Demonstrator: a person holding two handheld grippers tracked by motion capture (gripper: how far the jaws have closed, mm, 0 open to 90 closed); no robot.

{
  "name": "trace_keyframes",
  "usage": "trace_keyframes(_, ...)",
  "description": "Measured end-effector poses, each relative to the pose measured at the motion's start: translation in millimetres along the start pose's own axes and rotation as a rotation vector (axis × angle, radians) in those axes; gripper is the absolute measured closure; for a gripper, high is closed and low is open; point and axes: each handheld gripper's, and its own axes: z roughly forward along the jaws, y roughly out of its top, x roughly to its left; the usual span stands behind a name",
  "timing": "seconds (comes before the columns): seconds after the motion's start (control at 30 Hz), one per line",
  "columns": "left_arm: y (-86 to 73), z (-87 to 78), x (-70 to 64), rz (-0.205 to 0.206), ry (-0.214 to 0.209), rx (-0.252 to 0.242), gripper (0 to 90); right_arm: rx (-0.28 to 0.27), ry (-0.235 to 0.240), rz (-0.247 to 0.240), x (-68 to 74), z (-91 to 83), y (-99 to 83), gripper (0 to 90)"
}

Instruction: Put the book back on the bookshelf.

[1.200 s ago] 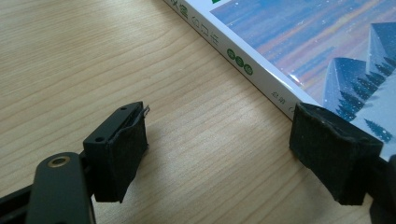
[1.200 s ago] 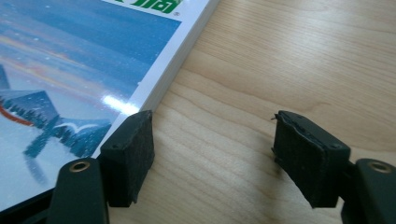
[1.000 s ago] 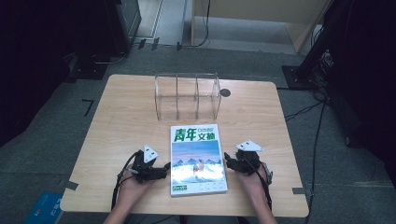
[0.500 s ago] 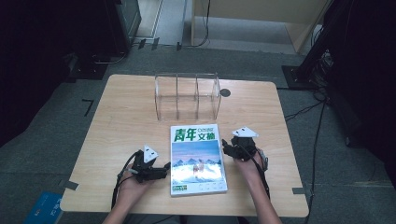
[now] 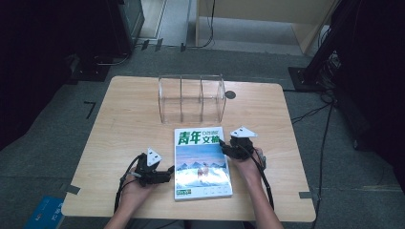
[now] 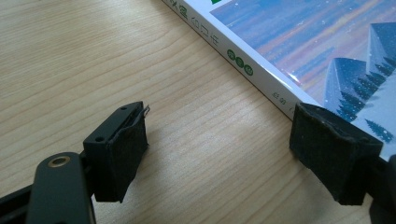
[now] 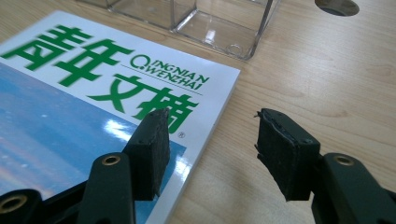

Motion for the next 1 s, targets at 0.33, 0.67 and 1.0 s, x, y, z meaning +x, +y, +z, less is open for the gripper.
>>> trace_keyframes(0.33,0.7,1.0,0.5,-0.002,-0.002,-0.003,19.5,0.035,0.114,0.086,-8.8,33.0,22.8,45.8)
trace_keyframes(0.67,1.8,-9.8,-8.6,0.021,-0.028,-0.033,21.6,-0.032,0.061,0.141,-23.6,46.6,22.3,43.8)
trace_keyframes(1.0,-1.6,-26.9,-34.2,-0.016,-0.157,-0.068,11.6,0.021,0.119,0.138,-21.6,61.2,38.0,41.6)
